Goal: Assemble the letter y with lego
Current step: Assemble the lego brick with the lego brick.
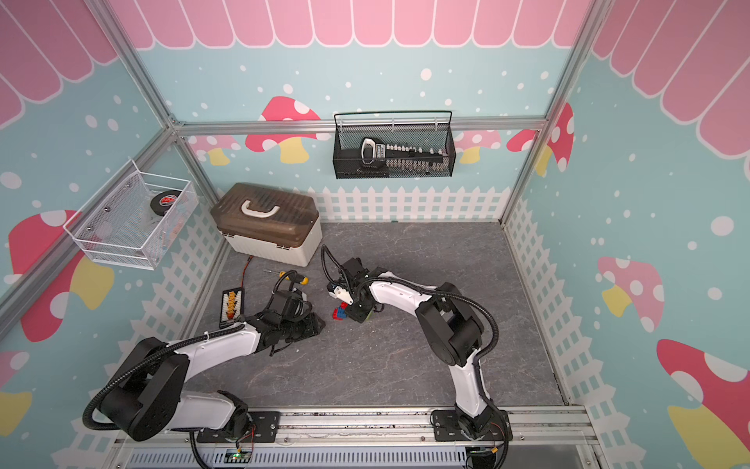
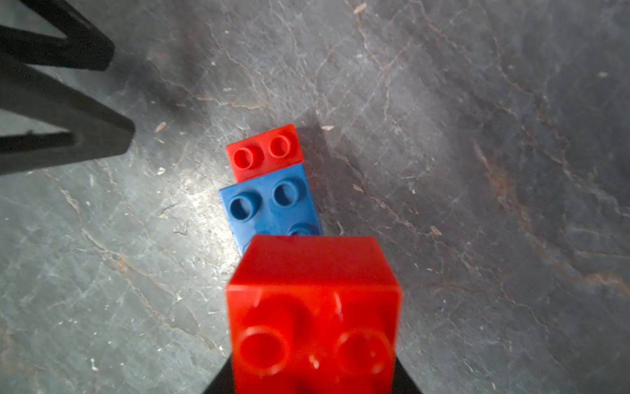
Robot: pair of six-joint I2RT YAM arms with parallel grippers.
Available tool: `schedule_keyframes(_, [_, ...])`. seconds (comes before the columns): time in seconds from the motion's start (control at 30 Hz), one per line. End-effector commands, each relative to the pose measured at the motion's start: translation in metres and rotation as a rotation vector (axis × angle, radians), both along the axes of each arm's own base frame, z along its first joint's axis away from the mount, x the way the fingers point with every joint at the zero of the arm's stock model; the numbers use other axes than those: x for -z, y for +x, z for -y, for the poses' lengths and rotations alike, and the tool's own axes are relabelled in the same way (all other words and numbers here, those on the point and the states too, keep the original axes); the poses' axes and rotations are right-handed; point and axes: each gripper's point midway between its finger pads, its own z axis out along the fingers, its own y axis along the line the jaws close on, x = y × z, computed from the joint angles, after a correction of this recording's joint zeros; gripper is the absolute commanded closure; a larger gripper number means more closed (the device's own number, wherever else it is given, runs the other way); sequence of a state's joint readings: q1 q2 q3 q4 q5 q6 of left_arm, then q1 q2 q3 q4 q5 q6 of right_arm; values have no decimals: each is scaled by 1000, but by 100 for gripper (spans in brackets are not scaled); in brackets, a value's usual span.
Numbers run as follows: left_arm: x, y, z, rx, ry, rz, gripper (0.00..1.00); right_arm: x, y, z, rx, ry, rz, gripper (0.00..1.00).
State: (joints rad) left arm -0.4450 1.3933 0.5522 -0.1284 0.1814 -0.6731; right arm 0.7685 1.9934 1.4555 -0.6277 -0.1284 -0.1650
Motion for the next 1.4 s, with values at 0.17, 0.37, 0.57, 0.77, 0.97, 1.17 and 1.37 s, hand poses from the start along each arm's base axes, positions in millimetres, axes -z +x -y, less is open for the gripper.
schedule_keyframes(0.17, [-4,9,-3,-20,-9,39,46,-24,-8,6,-40,-3,51,74])
schedule_keyframes(0.37, [-33,25,13,14,-89,135,38,-42,-6,16,-22,15,87,74])
schedule_keyframes(0.57, [-46,39,30,47,-156,180,34,-45,1,13,-29,30,99,74])
schedule_keyframes(0.77, [-37,46,41,67,-193,163,34,-46,2,2,-71,70,92,74])
schedule_keyframes(0.97, [-27,44,40,60,-197,146,36,-49,3,-6,-93,90,84,74])
schedule_keyframes(1.17, [-21,42,38,58,-181,137,38,-41,2,-12,-111,86,57,74])
schedule_keyframes(1.37, [-14,38,34,54,-168,129,43,-38,4,-12,-112,73,56,74])
